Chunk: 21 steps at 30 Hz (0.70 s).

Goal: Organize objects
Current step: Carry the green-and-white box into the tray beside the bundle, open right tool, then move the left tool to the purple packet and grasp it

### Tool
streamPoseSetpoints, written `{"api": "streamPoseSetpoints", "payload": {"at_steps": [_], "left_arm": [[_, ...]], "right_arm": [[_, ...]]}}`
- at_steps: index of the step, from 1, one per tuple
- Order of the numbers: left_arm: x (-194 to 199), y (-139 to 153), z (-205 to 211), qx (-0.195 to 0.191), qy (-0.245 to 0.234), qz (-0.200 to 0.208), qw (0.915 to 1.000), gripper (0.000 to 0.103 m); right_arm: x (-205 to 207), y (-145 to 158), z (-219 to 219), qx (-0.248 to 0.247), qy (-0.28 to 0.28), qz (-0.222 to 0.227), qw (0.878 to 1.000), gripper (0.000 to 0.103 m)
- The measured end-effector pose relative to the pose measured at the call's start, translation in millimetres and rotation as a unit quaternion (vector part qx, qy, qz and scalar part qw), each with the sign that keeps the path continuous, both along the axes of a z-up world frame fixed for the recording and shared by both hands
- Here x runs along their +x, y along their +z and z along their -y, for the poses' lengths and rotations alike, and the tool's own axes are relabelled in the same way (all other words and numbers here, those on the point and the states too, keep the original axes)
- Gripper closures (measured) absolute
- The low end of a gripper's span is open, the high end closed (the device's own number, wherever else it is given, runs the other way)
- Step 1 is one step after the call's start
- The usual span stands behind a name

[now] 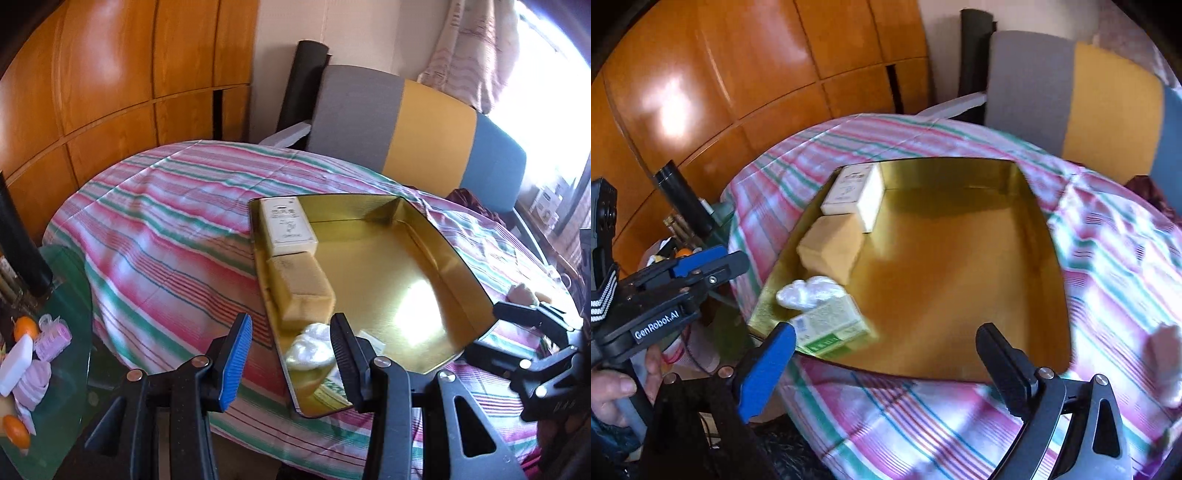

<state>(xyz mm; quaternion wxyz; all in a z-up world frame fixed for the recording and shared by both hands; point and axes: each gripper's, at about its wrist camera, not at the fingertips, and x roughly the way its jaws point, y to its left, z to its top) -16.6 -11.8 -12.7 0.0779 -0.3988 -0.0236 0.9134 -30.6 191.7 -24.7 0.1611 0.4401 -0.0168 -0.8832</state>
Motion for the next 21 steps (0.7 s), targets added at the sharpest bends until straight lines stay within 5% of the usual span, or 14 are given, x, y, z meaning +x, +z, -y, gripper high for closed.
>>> {"api": "streamPoseSetpoints", "payload": {"at_steps": [13, 17, 21], "left_arm": [[1, 11, -59, -0.014, -0.081, -0.01, 0.9966, 0.059], [2, 14, -92, -0.019, -0.127, -0.014, 0.9917, 0.059], [2, 12, -133, -0.004, -0.179, 0.002, 0.9838, 0.059]], "right_arm": [[48, 18, -137, 0.025, -0.156, -0.016, 0.987, 0.003], [79, 28, -197, 0.03, -0.239, -0.029, 0.97, 0.003], [120, 36, -265, 0.017, -0.354, -0.042, 0.934, 0.001]]}}
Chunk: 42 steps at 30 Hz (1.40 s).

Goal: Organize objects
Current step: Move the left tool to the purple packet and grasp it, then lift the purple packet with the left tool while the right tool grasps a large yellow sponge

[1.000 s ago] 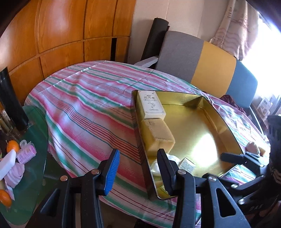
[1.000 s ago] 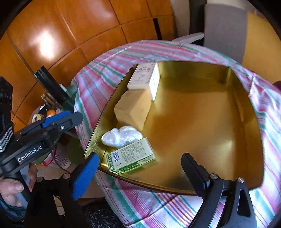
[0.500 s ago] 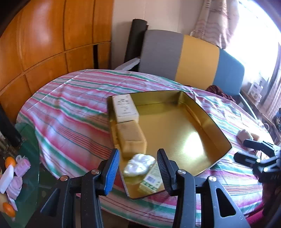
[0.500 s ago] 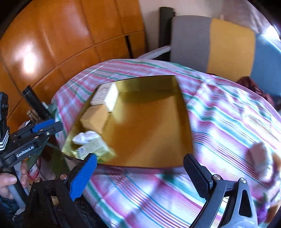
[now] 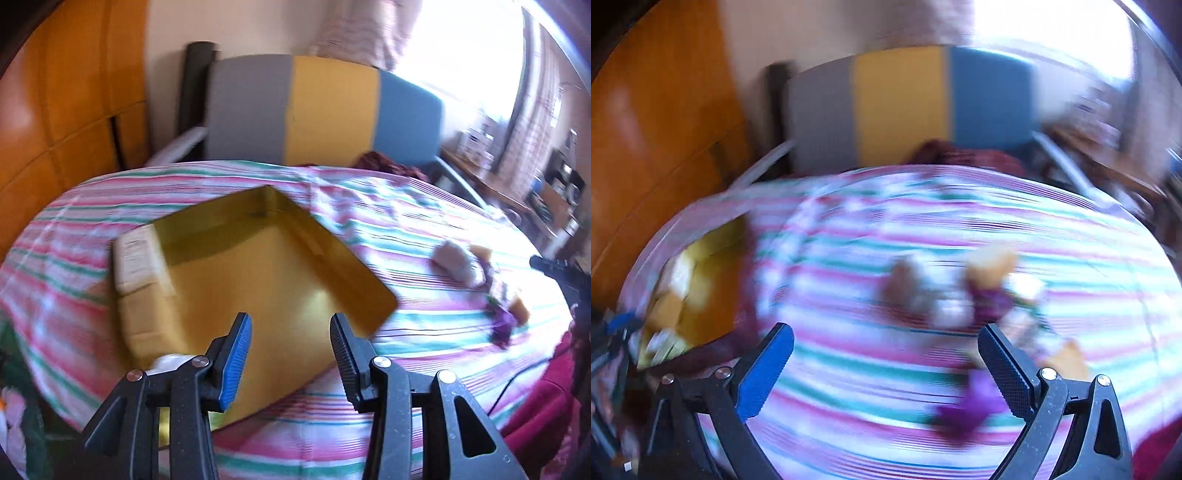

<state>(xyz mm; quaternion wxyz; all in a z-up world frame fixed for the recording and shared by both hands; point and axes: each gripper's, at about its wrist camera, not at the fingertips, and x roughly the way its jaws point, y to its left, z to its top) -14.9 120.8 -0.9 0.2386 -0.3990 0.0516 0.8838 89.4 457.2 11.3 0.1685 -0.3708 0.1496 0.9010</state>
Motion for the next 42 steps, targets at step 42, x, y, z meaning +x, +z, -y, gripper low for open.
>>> {"api": "streamPoseSetpoints", "payload": {"at_steps": [42], "left_arm": [[82, -88, -317, -0.049, -0.372, 0.079, 0.9236, 0.07]], "right_arm": [[96, -36, -123, -0.187, -0.223, -0.128, 0.948, 0.0]]}}
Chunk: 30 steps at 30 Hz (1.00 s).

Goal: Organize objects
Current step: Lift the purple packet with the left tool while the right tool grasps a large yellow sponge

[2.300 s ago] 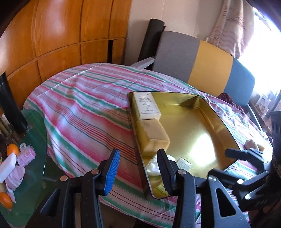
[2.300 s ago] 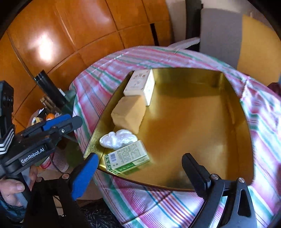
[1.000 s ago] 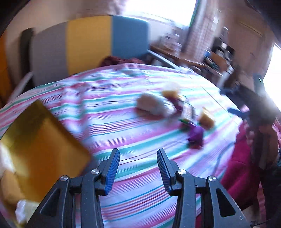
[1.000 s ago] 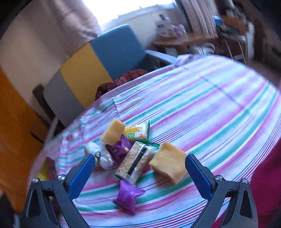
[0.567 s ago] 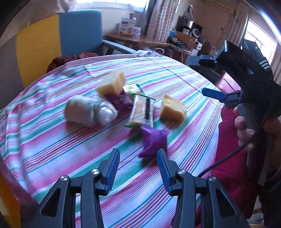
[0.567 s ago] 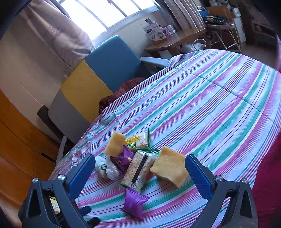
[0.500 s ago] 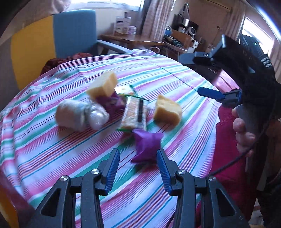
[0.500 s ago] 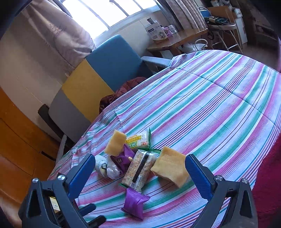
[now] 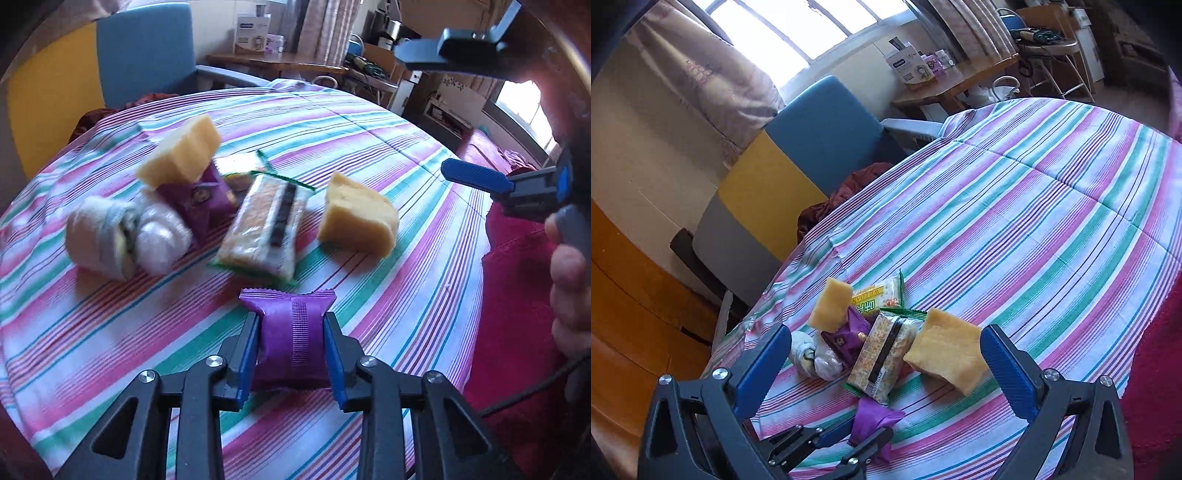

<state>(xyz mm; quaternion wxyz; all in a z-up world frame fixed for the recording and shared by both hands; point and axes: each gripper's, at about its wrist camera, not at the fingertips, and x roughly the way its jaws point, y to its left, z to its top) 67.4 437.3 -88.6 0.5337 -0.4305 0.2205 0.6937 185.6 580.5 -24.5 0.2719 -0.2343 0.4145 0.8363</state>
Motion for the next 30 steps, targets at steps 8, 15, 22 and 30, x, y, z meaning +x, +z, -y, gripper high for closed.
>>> {"api": "streamPoseSetpoints", "payload": {"at_steps": [8, 15, 22, 30], "left_arm": [[-16, 4, 79, 0.003, 0.07, -0.017, 0.9974, 0.07], [-31, 0, 124, 0.012, 0.123, -0.014, 0.9923, 0.07], [-31, -4, 126, 0.027, 0.131, -0.008, 0.991, 0.07], [-33, -5, 131, 0.035, 0.135, 0.002, 0.9902, 0.069]], "right_arm": [[-2, -4, -1, -0.004, -0.007, 0.018, 1.0, 0.0], [-6, -5, -1, 0.001, -0.011, 0.04, 0.999, 0.0], [-7, -9, -3, -0.007, -0.022, 0.062, 0.998, 0.0], [-12, -26, -12, -0.053, -0.036, 0.105, 0.992, 0.0]]}}
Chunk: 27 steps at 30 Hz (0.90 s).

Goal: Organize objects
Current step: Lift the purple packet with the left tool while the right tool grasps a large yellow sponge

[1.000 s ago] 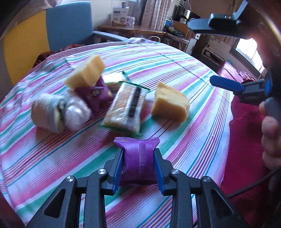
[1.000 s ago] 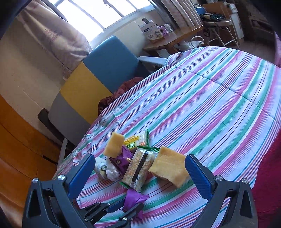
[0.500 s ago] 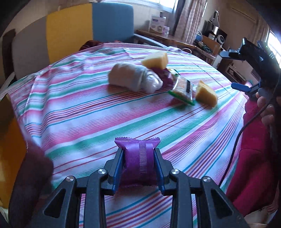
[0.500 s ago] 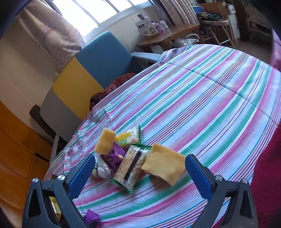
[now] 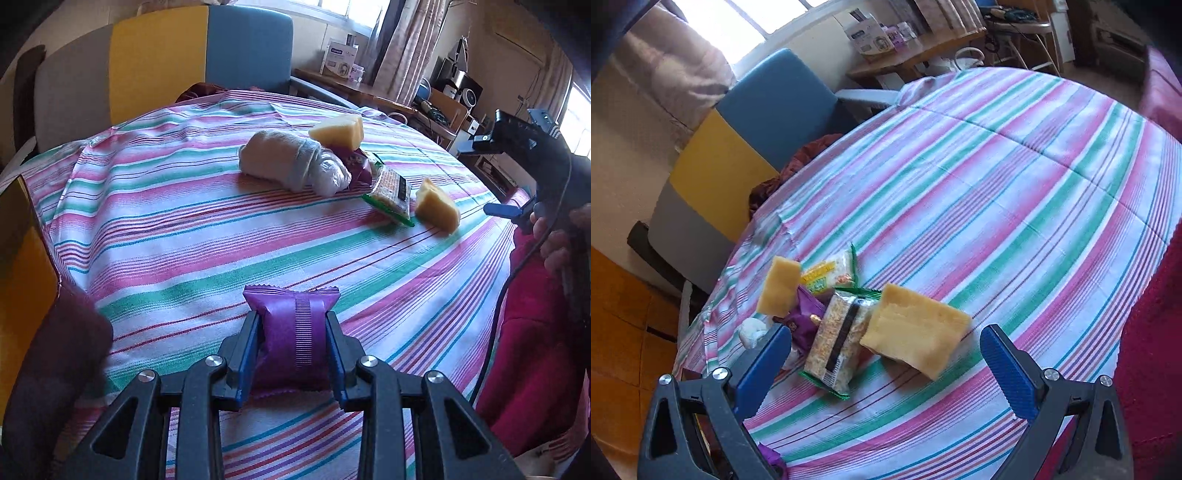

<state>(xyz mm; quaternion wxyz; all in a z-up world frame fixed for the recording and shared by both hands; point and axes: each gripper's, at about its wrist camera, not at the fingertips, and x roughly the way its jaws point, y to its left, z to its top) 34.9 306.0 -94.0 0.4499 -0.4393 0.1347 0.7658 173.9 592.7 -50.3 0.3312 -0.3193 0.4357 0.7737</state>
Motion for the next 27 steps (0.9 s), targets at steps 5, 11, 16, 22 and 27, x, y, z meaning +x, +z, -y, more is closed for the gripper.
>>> {"api": "streamPoseSetpoints", "payload": {"at_steps": [5, 11, 16, 22, 27], "left_arm": [[-3, -2, 5, 0.005, 0.003, 0.014, 0.9999, 0.069], [-4, -2, 6, 0.009, 0.005, 0.019, 0.9998, 0.068], [-5, -4, 7, 0.014, 0.011, 0.022, 0.9996, 0.068], [-4, -4, 8, 0.016, 0.012, 0.019, 0.9996, 0.067], [-5, -5, 9, 0.018, 0.015, 0.023, 0.9995, 0.066]], "right_arm": [[-14, -13, -8, -0.015, 0.004, 0.059, 0.998, 0.0], [-39, -30, -14, -0.002, 0.038, 0.124, 0.992, 0.0], [-42, -49, -23, -0.037, 0.038, 0.13, 0.99, 0.019], [-52, -50, -12, -0.001, 0.068, 0.172, 0.983, 0.034], [-55, -53, -9, 0.0, 0.08, 0.185, 0.979, 0.026]]}}
